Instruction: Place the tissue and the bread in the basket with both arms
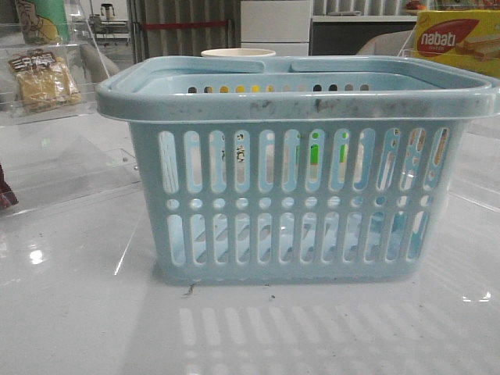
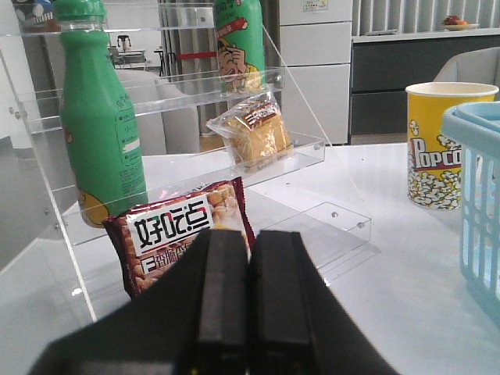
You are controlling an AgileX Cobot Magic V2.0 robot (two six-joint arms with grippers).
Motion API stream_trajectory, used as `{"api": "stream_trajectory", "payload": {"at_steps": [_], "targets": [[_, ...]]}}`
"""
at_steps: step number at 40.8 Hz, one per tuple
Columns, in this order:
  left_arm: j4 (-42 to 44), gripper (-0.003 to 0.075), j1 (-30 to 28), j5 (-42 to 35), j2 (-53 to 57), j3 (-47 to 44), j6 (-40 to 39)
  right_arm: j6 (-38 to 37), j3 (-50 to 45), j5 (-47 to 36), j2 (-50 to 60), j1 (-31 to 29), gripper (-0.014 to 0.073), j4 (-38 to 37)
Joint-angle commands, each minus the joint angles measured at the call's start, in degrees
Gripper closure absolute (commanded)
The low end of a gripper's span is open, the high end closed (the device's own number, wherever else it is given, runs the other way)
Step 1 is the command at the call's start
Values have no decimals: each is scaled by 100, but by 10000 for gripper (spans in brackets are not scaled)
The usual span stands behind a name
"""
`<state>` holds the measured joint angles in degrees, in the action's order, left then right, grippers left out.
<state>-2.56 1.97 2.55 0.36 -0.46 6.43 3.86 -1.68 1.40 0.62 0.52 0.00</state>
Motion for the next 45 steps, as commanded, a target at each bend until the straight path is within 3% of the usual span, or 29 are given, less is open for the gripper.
{"api": "stream_trajectory", "payload": {"at_steps": [1, 30, 37, 45], "targets": [[-58, 629, 31, -495, 96, 14, -37, 8, -4, -492, 101, -16, 539, -55], [-58, 629, 31, -560, 96, 14, -37, 8, -4, -631, 101, -16, 539, -55], [-58, 629, 31, -901, 96, 136, -37, 8, 128, -1232, 101, -16, 539, -50], [-58, 629, 31, -555, 47, 1192, -37, 8, 1514, -140, 19, -16, 539, -50]]}}
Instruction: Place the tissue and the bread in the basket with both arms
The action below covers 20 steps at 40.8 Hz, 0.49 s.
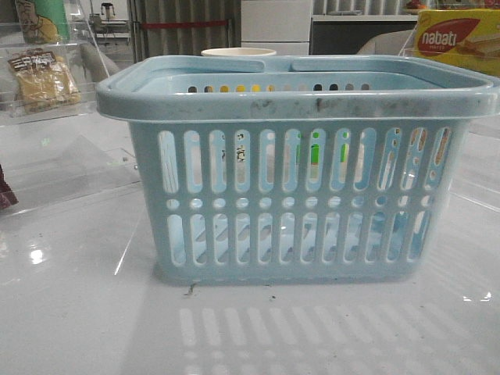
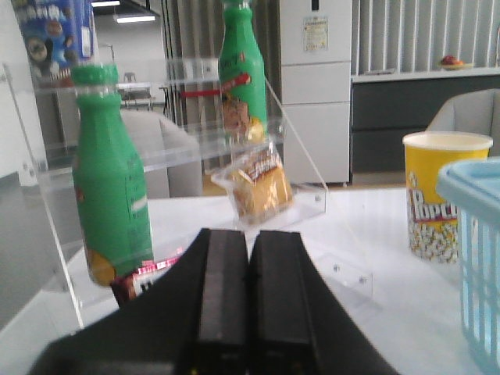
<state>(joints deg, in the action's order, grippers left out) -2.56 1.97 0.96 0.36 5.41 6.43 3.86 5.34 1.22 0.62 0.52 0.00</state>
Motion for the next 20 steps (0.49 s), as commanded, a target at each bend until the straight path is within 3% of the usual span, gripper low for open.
{"api": "stream_trajectory", "payload": {"at_steps": [1, 9, 20], "targets": [[-58, 629, 31, -320, 5, 855, -37, 8, 1042, 47, -44, -16, 539, -50], [-58, 629, 31, 379, -628, 2288, -37, 8, 2585, 958, -865, -16, 539, -50], [-58, 629, 31, 2340, -1876, 3992, -37, 8, 4078, 2936, -2179, -16, 539, -50]]}}
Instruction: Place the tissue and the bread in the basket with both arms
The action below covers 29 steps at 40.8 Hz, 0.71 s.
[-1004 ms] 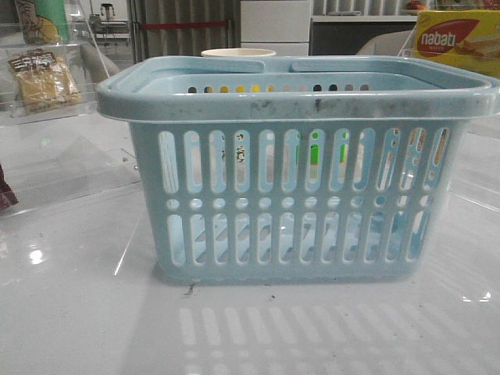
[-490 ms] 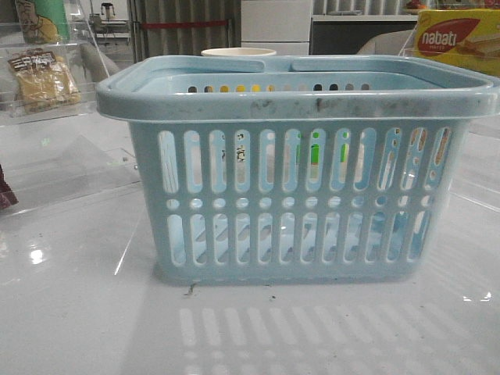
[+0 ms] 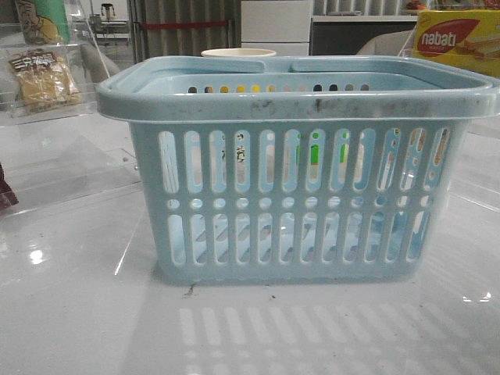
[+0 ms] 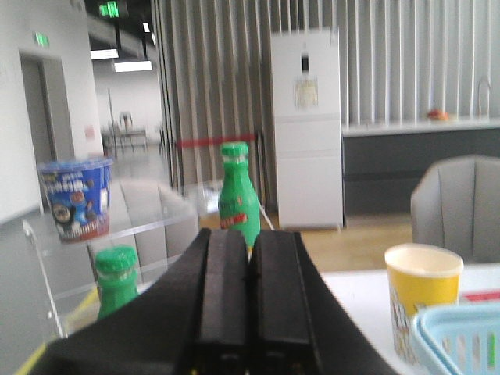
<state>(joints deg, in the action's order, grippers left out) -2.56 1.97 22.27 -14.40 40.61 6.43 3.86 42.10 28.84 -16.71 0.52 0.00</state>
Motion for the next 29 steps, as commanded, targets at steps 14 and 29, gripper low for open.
{"api": "stream_trajectory", "payload": {"at_steps": [14, 29], "targets": [[-58, 629, 31, 1152, -1096, 251, -37, 8, 75, 924, -1547, -16, 539, -50], [-58, 619, 31, 1258, -1243, -290, -37, 8, -234, 1093, -2344, -16, 463, -50]]}}
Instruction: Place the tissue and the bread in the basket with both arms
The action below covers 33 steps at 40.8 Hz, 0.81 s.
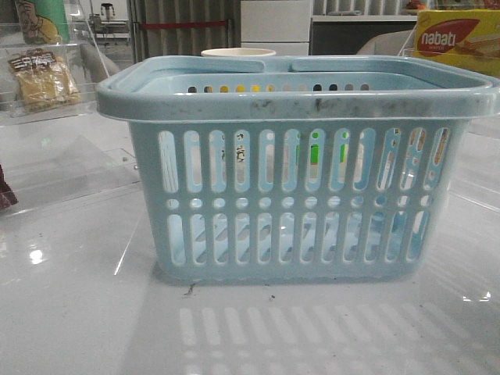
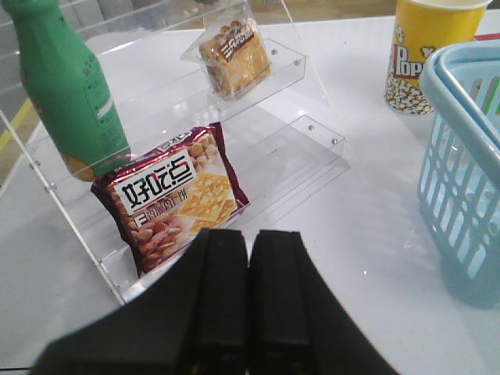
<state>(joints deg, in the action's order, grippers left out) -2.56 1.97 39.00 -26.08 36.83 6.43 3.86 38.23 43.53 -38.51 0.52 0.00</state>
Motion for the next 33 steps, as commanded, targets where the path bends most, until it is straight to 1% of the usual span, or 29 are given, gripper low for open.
{"api": "stream_trajectory", "payload": {"at_steps": [1, 2, 4, 7, 8, 10, 11, 13, 15, 19, 25, 33], "targets": [[-58, 608, 31, -415, -76, 76, -37, 8, 153, -381, -221, -16, 414, -55], [-58, 584, 31, -415, -76, 58, -37, 8, 153, -388, -268, -16, 371, -54], [-48, 531, 31, -404, -76, 43, -37, 8, 153, -403, -361, -16, 255, -54], [-48, 395, 31, -430, -91, 43, -37, 8, 153, -427, -499, -16, 88, -54], [-48, 344, 31, -443, -100, 43, -37, 8, 153, -438, -567, -16, 53, -54], [-48, 285, 31, -456, -124, 43, -37, 8, 160, -484, -691, -16, -8, -54], [-48, 259, 31, -456, -136, 43, -37, 8, 165, -512, -773, -16, -24, -54], [-48, 241, 31, -456, -146, 43, -37, -8, 208, -595, -927, -43, -32, -54], [-48, 245, 31, -456, -146, 43, -37, -23, 298, -677, -1097, -90, -31, -54], [-48, 246, 31, -498, -146, 43, -37, -57, 615, -724, -1459, -375, -31, -54], [-48, 246, 31, -588, -146, 43, -37, -57, 1364, -824, -2208, -940, -31, -54], [-48, 246, 31, -749, -146, 43, -37, -57, 2419, -983, -3332, -1377, -31, -54]]}}
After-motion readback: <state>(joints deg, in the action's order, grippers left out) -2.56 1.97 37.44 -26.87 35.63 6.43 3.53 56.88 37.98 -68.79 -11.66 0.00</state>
